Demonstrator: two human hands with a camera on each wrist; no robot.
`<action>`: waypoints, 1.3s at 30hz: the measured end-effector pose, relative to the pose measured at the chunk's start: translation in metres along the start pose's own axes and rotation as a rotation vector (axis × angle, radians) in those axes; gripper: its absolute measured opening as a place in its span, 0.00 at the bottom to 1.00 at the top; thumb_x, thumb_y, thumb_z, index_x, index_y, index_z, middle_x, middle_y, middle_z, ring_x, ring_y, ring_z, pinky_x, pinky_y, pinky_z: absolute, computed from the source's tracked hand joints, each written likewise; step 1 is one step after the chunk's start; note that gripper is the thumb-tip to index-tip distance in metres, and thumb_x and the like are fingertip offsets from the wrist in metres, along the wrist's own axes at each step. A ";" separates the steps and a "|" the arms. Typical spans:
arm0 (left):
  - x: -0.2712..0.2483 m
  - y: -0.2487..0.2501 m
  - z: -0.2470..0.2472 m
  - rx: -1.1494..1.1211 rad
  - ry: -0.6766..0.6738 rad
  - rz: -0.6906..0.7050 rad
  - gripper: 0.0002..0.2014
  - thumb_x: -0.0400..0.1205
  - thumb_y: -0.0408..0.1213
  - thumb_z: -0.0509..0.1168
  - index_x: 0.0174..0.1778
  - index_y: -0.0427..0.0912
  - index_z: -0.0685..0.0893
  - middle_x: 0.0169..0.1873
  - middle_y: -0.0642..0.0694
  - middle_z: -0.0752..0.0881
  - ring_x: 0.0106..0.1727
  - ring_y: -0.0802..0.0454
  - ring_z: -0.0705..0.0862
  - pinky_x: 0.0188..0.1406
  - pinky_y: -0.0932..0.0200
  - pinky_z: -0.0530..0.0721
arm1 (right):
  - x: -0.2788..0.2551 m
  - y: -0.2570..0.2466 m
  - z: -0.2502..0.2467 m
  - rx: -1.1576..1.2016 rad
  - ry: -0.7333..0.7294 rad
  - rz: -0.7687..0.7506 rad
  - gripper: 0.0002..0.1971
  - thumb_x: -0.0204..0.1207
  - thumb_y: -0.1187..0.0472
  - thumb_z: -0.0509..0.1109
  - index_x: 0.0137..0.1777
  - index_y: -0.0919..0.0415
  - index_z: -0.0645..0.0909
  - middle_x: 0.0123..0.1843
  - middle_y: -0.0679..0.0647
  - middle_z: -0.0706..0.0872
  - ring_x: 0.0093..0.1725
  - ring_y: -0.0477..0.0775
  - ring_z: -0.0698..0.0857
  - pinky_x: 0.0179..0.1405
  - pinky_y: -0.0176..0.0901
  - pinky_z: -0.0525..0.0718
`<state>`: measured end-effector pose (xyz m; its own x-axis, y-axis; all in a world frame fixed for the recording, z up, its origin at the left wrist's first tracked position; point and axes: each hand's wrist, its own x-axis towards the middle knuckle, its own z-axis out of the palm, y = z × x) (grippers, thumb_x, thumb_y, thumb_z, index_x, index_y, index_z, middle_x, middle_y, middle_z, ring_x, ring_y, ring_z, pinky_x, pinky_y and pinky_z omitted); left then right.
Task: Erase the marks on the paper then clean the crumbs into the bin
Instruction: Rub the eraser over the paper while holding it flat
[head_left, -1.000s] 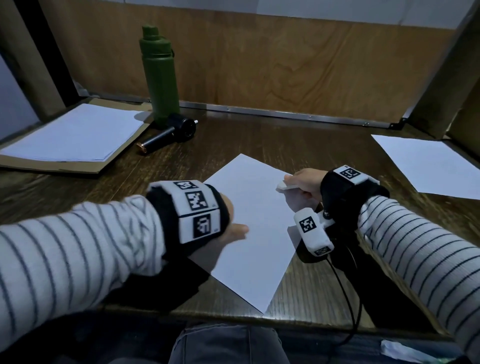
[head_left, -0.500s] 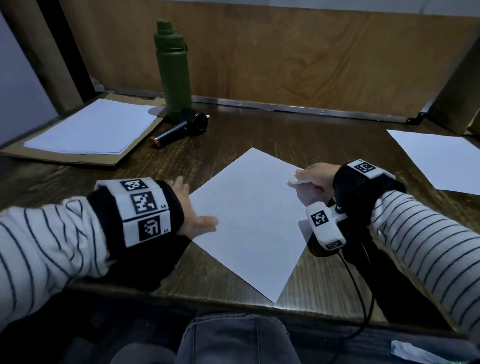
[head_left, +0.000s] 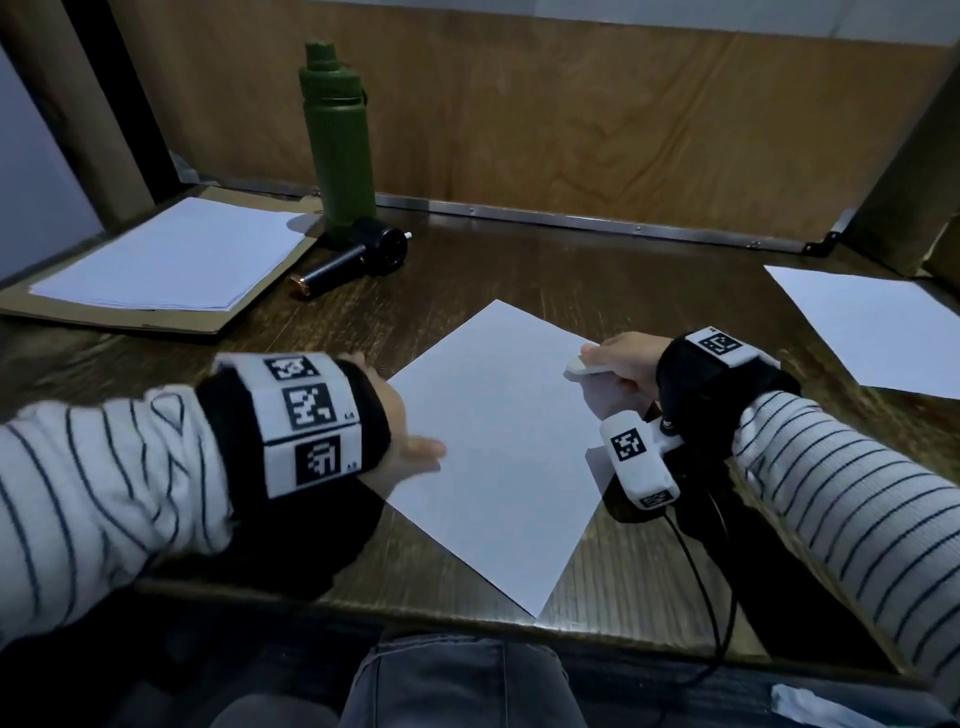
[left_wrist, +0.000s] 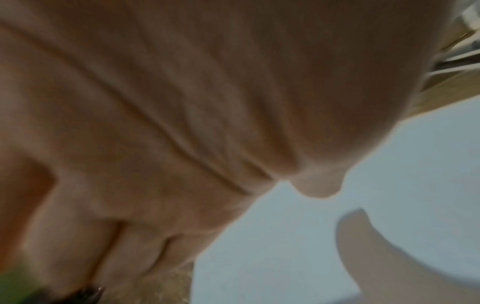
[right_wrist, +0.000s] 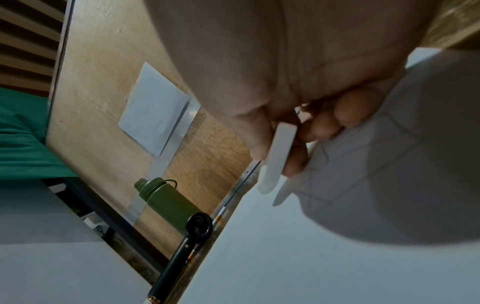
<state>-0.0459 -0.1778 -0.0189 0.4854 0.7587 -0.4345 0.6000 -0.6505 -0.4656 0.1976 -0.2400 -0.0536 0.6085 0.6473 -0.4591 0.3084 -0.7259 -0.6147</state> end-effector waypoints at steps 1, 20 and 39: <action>0.010 -0.002 -0.008 0.013 0.015 -0.032 0.61 0.64 0.82 0.34 0.82 0.36 0.50 0.83 0.38 0.51 0.83 0.41 0.53 0.76 0.42 0.47 | 0.001 0.000 0.000 0.015 -0.009 0.001 0.19 0.81 0.48 0.59 0.48 0.65 0.80 0.29 0.58 0.73 0.29 0.55 0.71 0.33 0.43 0.66; 0.105 0.081 -0.085 -0.259 0.123 0.523 0.48 0.76 0.64 0.63 0.83 0.43 0.48 0.84 0.45 0.45 0.84 0.43 0.48 0.80 0.40 0.57 | 0.002 0.012 -0.047 -0.049 -0.008 -0.190 0.09 0.79 0.59 0.67 0.42 0.63 0.85 0.26 0.52 0.82 0.25 0.48 0.79 0.26 0.34 0.78; 0.121 0.083 -0.070 -0.310 0.105 0.591 0.59 0.69 0.69 0.66 0.82 0.46 0.35 0.83 0.47 0.37 0.84 0.44 0.41 0.79 0.39 0.52 | 0.009 0.004 -0.020 -0.567 0.212 -0.522 0.21 0.75 0.61 0.63 0.20 0.55 0.69 0.24 0.53 0.73 0.27 0.50 0.69 0.29 0.39 0.68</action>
<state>0.1069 -0.1369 -0.0564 0.8381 0.2876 -0.4636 0.3613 -0.9293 0.0767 0.2191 -0.2415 -0.0471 0.3915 0.9195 -0.0355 0.8818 -0.3859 -0.2710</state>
